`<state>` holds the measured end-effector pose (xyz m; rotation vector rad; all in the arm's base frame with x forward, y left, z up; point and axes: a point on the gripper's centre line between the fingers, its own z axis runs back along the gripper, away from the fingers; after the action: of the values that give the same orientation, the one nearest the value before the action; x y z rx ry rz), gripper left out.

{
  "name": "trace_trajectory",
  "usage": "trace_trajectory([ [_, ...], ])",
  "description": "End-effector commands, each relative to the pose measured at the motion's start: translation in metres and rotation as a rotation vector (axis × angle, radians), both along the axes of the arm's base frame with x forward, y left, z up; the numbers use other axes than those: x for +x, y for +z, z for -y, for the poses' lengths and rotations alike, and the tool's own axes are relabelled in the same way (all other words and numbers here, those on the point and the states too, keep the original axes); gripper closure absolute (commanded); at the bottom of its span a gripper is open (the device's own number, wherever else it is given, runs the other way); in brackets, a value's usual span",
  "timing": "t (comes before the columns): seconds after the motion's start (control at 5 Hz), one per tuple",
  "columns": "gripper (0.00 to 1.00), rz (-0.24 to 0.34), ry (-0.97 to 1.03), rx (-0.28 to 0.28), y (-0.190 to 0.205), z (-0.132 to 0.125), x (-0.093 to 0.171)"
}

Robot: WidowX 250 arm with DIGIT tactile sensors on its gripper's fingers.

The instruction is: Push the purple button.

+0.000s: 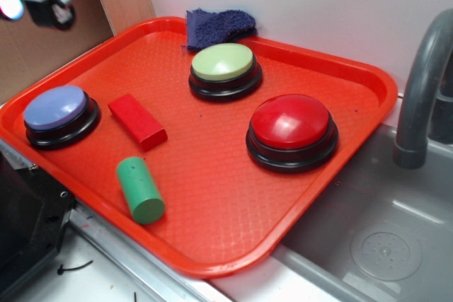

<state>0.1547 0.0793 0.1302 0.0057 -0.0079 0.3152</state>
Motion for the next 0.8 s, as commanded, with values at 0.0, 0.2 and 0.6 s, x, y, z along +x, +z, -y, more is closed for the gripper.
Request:
trace_trajectory([
  [0.0,0.00,0.048,0.076,0.058,-0.041,-0.049,-0.009],
  [0.2,0.00,0.066,0.046,0.047,-0.047,-0.040,-0.010],
  [0.6,0.00,0.035,0.026,0.024,-0.070,-0.014,-0.011],
])
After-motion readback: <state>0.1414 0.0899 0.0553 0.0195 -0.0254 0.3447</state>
